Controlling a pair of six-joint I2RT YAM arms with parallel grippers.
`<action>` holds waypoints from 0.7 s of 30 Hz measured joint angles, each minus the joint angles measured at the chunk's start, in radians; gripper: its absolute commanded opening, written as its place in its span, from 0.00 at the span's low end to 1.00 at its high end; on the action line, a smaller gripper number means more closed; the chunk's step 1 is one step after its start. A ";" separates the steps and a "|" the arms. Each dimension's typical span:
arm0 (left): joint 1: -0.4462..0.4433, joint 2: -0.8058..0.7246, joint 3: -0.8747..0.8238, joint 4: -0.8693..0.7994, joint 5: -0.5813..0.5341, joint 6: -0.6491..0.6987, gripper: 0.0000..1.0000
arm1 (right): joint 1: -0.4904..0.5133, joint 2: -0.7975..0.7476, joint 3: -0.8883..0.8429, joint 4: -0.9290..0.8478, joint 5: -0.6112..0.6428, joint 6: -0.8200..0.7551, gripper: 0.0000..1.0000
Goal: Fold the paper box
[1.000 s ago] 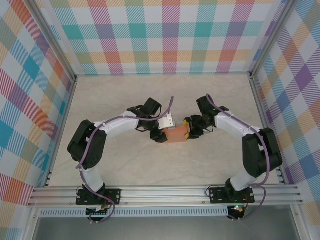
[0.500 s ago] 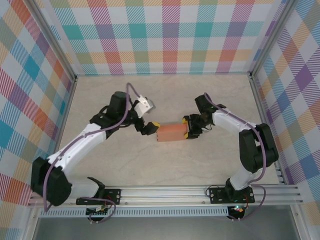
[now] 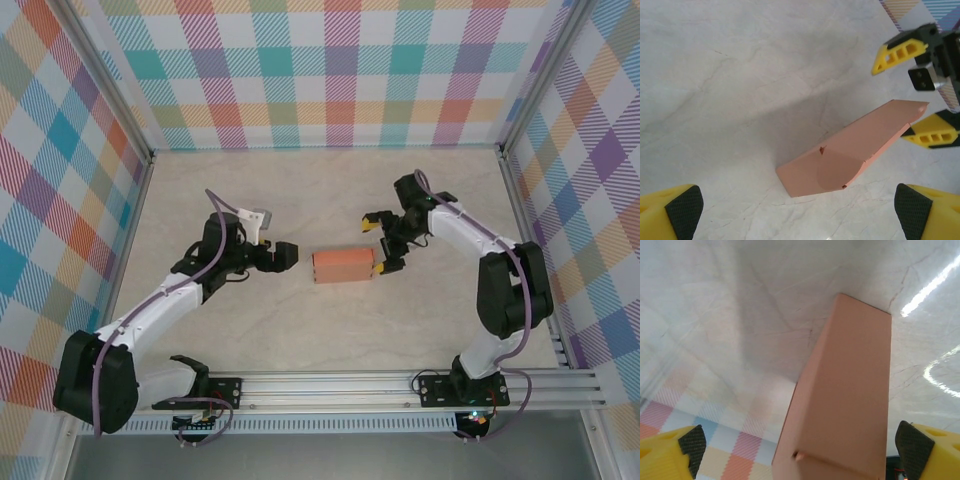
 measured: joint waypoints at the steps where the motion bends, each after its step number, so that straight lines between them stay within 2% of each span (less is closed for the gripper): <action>1: 0.000 0.000 -0.008 0.012 0.008 -0.010 0.98 | -0.008 -0.001 0.012 -0.018 -0.005 -0.034 1.00; 4: 0.000 0.008 -0.023 0.052 0.031 -0.056 0.96 | -0.040 -0.004 0.027 -0.080 -0.033 -0.182 1.00; 7: 0.000 0.040 -0.025 0.101 0.051 -0.121 0.96 | -0.067 -0.003 0.048 -0.150 -0.048 -0.394 1.00; 10: 0.000 0.080 -0.014 0.105 0.043 -0.200 0.89 | -0.077 -0.003 0.094 -0.195 -0.050 -0.610 1.00; 13: 0.004 0.163 0.059 0.049 0.055 -0.281 0.90 | -0.077 -0.003 0.126 -0.210 -0.071 -0.796 0.96; 17: 0.004 0.313 0.203 -0.036 0.153 -0.385 0.90 | -0.077 -0.005 0.126 -0.203 -0.085 -0.994 0.89; 21: 0.004 0.412 0.305 -0.151 0.245 -0.436 0.94 | -0.074 -0.085 0.045 -0.132 -0.031 -1.166 0.88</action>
